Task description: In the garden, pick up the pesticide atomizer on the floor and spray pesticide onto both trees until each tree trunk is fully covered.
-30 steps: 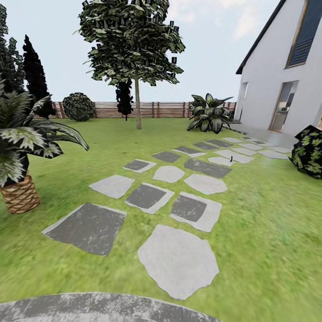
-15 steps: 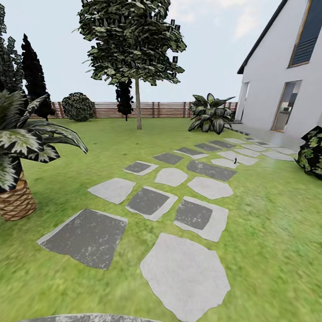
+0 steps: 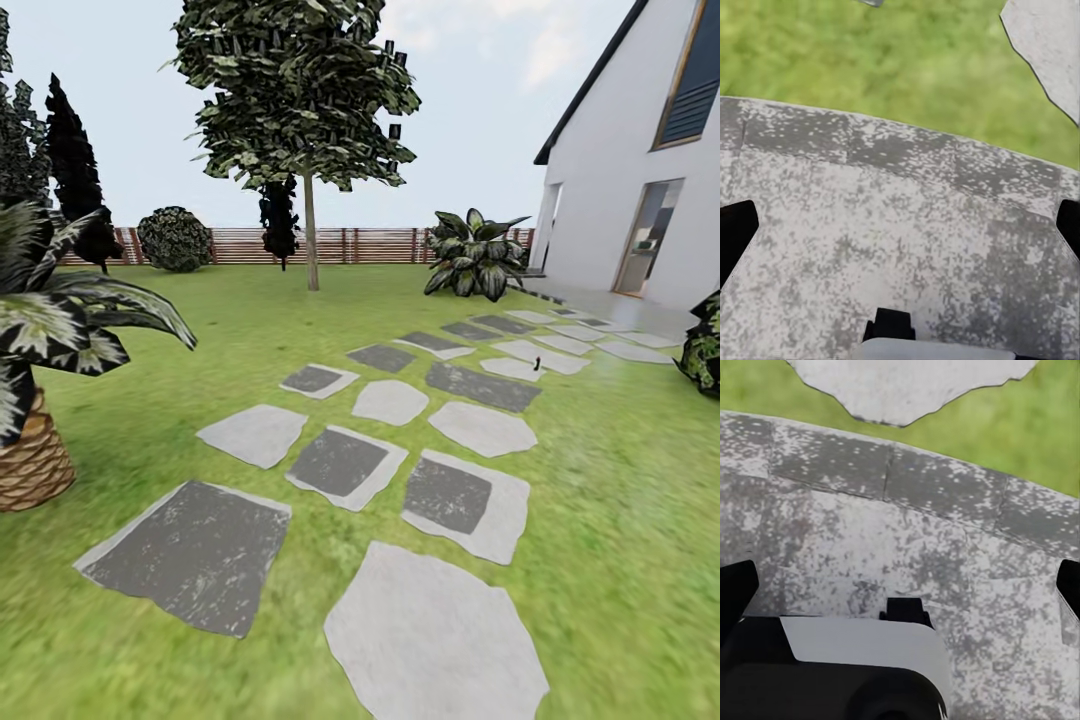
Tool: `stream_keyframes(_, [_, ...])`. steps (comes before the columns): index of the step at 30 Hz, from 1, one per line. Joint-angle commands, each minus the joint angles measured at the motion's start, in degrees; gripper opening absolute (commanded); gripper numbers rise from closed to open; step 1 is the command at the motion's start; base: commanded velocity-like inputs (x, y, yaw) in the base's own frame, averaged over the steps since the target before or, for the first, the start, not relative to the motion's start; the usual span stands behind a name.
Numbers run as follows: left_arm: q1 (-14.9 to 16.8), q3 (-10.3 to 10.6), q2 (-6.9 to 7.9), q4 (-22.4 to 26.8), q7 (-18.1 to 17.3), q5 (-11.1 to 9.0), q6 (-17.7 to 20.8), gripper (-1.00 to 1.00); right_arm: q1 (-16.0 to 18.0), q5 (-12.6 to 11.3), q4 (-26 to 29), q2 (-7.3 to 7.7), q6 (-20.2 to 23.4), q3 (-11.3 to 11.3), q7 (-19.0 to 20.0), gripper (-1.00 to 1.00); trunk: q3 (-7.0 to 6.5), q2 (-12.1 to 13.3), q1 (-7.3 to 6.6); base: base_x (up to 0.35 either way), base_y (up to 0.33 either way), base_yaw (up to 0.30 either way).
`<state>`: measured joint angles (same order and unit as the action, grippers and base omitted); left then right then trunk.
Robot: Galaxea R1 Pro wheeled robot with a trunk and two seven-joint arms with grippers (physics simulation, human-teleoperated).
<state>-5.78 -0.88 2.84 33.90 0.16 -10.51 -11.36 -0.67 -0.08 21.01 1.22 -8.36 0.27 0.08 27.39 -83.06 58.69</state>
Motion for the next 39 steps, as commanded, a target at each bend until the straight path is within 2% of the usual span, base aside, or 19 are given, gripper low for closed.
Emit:
stream_keyframes(1, [0.0, 0.1, 0.02, 0.1, 0.0, -0.4, -0.1, 1.00, 0.0, 0.0, 0.1, 0.01, -0.1, 0.0, 0.0, 1.00, 0.03, 0.0, 0.04, 0.347, 0.020, 0.000])
stream_keyframes(26, [0.0, 0.0, 0.02, 0.1, 0.0, -0.4, -0.1, 1.00, 0.0, 0.0, 0.1, 0.01, -0.1, 0.0, 0.0, 1.00, 0.03, 0.0, 0.04, 0.347, 0.003, 0.000])
stream_keyframes(39, [0.0, 0.0, 0.01, 0.1, 0.0, -0.4, -0.2, 1.00, 0.0, 0.0, 0.1, 0.01, -0.1, 0.0, 0.0, 1.00, 0.03, 0.0, 0.04, 0.227, 0.000, 0.000])
